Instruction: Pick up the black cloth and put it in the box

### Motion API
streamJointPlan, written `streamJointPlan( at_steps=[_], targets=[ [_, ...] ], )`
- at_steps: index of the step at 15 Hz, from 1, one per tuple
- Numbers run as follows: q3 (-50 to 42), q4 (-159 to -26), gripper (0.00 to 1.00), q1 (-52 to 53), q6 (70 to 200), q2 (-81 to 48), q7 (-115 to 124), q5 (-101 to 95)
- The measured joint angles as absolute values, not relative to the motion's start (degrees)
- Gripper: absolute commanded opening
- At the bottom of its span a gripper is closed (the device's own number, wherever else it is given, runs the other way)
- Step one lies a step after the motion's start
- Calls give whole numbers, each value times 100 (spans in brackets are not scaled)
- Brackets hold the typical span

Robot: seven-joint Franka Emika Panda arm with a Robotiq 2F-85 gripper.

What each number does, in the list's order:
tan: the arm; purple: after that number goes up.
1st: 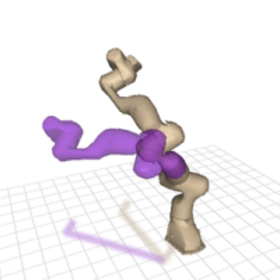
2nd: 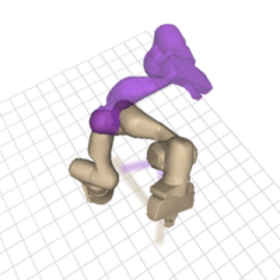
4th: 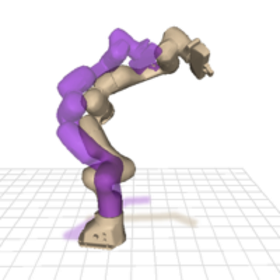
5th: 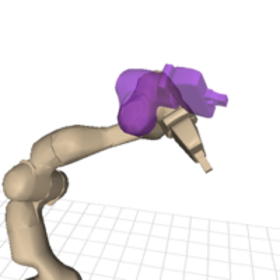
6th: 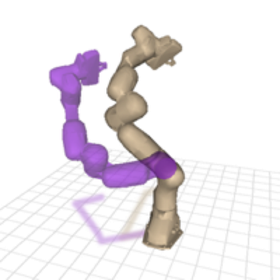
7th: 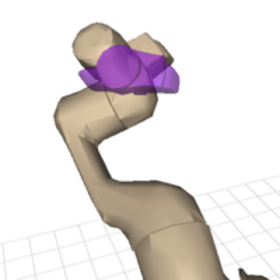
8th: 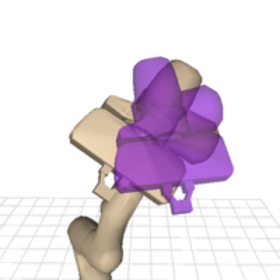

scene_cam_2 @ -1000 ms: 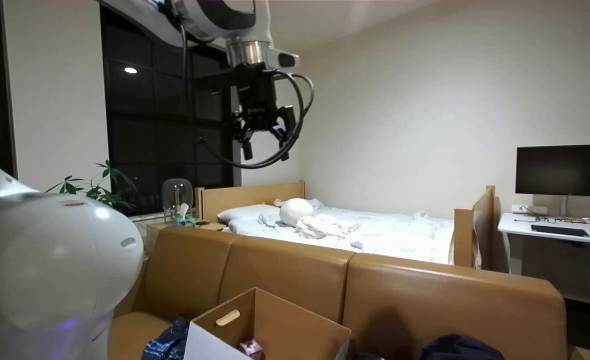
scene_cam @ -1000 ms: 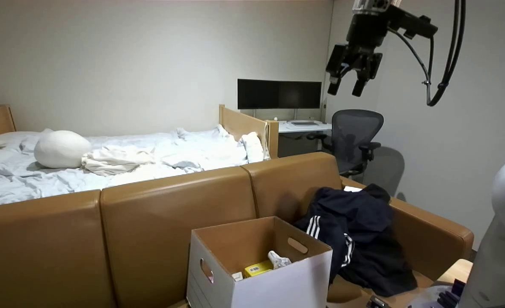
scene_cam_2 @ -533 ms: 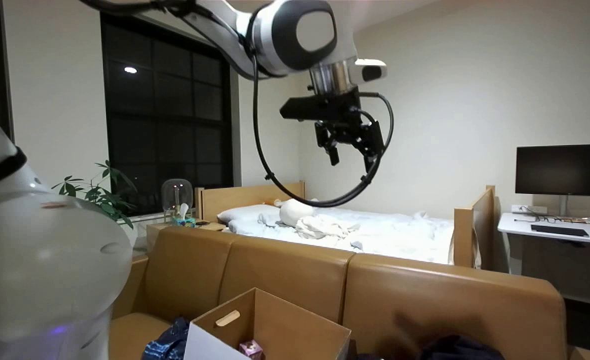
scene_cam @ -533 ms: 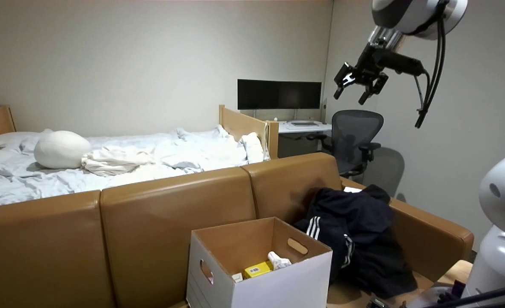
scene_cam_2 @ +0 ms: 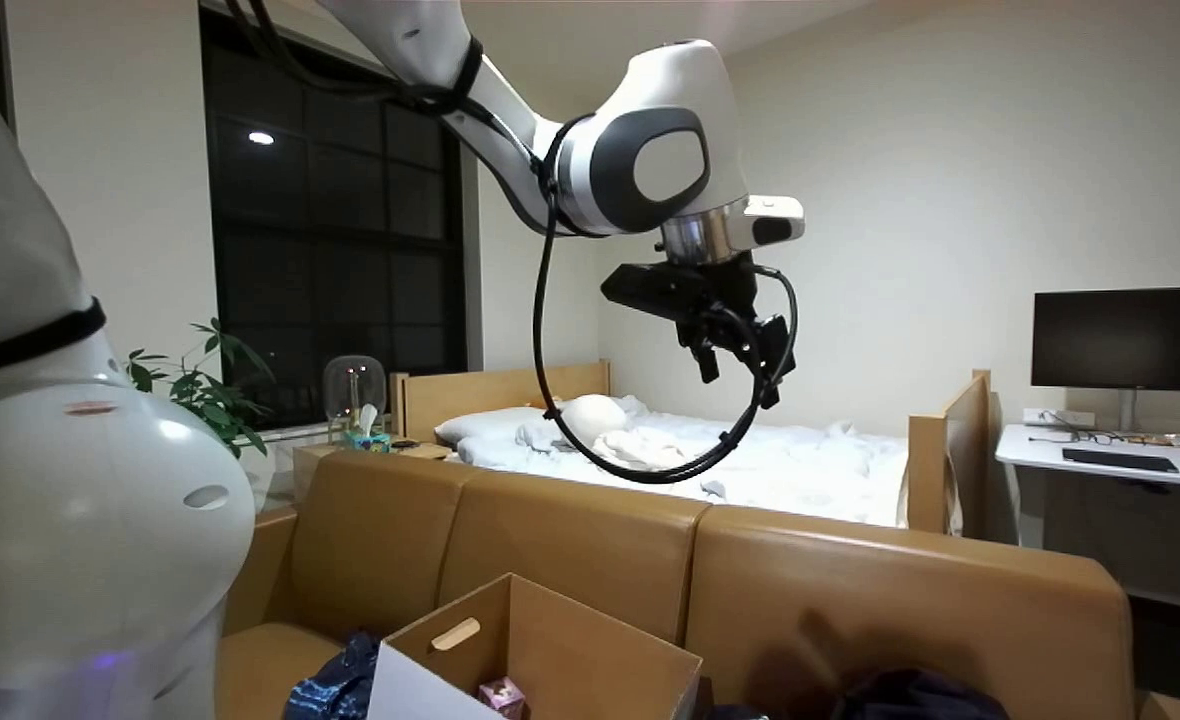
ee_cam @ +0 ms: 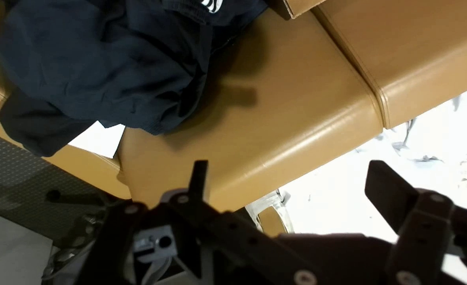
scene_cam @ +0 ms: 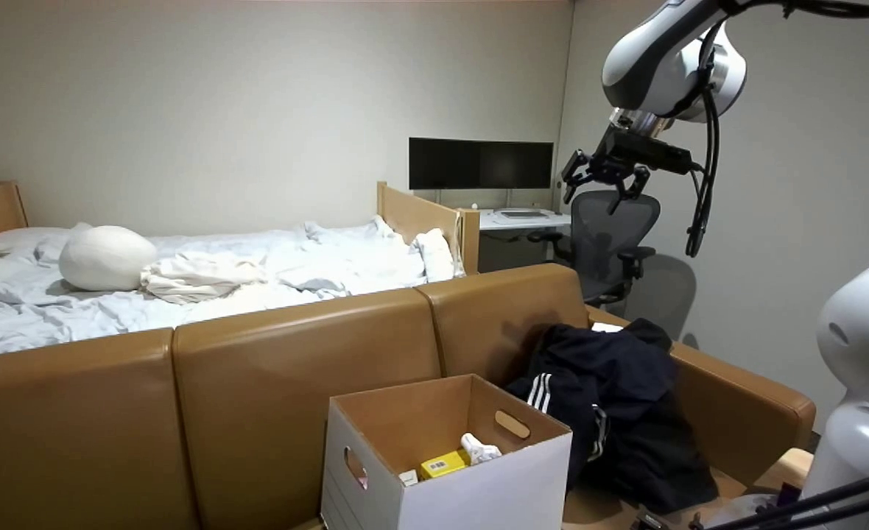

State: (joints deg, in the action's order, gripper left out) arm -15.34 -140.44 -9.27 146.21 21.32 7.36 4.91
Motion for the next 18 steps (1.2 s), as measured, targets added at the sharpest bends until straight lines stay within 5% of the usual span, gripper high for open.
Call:
streamJointPlan(
  at_steps=[6,12,18],
  targets=[
    [-1507,-13892,100,-958,14776,1849,736,711],
    [-1852,-13127,100,-1122,15012,205,736,1442],
    [-1764,-11640,96,-1505,13707,-1655,737,2170]
  ],
)
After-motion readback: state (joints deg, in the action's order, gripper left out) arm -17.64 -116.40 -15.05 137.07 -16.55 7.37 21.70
